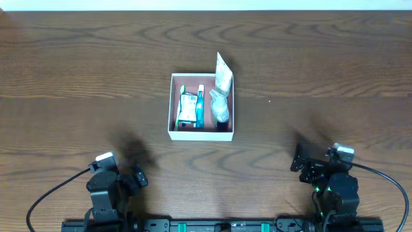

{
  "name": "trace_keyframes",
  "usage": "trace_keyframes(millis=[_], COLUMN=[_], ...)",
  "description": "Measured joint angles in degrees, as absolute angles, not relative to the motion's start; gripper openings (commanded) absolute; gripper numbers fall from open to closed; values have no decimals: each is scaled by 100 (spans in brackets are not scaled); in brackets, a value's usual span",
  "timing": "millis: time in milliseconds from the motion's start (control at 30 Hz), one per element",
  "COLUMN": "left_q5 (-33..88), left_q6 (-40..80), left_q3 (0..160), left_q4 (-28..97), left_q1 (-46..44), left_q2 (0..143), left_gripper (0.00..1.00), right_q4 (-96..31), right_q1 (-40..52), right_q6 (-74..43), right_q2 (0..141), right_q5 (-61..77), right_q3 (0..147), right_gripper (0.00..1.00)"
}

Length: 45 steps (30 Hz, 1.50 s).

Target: Pack container

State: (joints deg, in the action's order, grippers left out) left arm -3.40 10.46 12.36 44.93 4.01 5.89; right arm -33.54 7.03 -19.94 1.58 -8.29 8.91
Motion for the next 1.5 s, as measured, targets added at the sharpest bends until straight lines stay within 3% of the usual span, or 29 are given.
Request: trace_keyframes(millis=[1500], left_q5=[-338], left_q6=[1046], left_q3=[1144], left_q4=[4445], left_q1=[351], left_q2=[373], left_gripper=[98], right_q4=[-3354], right_q1=[703], right_q6=[-1992], right_q2=[158], right_q5=[-832], right_q3=[891], right_gripper=[99])
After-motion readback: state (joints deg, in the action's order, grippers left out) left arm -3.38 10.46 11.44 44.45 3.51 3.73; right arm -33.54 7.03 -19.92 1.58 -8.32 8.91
